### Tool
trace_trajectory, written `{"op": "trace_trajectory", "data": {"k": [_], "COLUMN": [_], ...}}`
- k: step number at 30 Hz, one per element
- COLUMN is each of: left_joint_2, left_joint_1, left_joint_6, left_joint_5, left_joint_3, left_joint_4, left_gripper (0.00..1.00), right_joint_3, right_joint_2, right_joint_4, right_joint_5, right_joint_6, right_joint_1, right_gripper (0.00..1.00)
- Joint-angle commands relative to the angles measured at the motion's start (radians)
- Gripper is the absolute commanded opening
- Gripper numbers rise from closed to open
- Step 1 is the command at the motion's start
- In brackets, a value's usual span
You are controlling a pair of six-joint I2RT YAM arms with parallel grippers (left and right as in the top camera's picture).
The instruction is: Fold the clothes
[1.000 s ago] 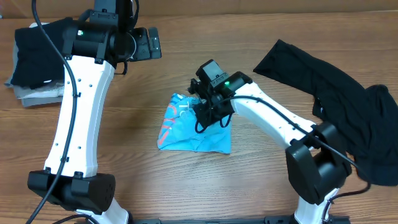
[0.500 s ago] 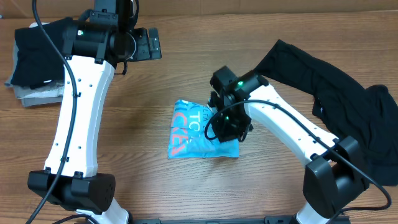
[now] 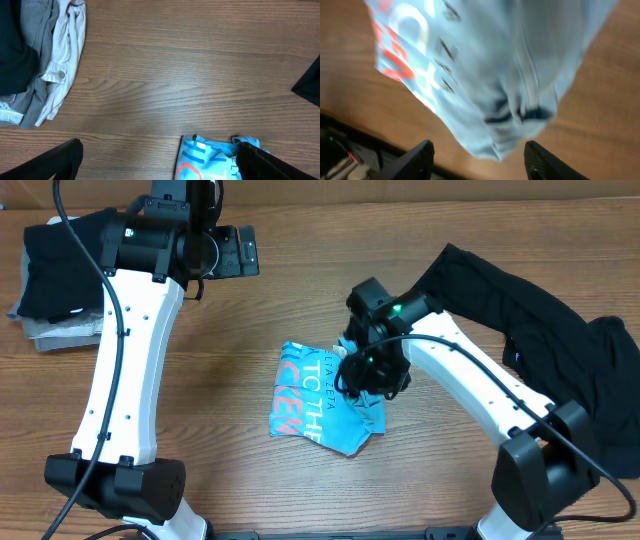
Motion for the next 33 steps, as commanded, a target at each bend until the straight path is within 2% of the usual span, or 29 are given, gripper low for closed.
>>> {"op": "trace_trajectory", "data": {"k": [1,10,15,18,23,33], "left_joint_2": [0.010,0.010,0.010,0.010,0.010,0.010], "left_joint_1": [0.005,-0.006,-0.046,-0.088,-0.158,-0.252], "left_joint_6": [0.019,0.053,0.107,0.111,0.128,0.164], "left_joint_5": [0.031,0.159,0.170,0.169,0.170,0.245], "left_joint_3": [-0.013,-0.164,-0.277,-0.338,-0.448,-0.607], "left_joint_4": [0.000,0.014,0.013,0.014,0.037,0.055], "left_gripper": [1.00,1.00,1.00,1.00,1.00,1.00], "right_joint_3": [0.024,0.024,0.024,0.024,0.017,0.006], "right_joint_2": [-0.036,-0.035,-0.035,-0.035,-0.035,-0.035], "right_joint_4": [0.048,0.198,0.209,0.209,0.203,0.169], "right_joint_5": [0.045,0.038,0.033,0.032,0.032,0.039], "right_joint_6": [0.034,0.235,0.237,0.237,0.236,0.176], "right_joint_1": [-0.012,-0.174,-0.276,-0.331,-0.414,-0.452], "right_gripper": [0.63,0.64,0.76,0.90,1.00,1.00]}}
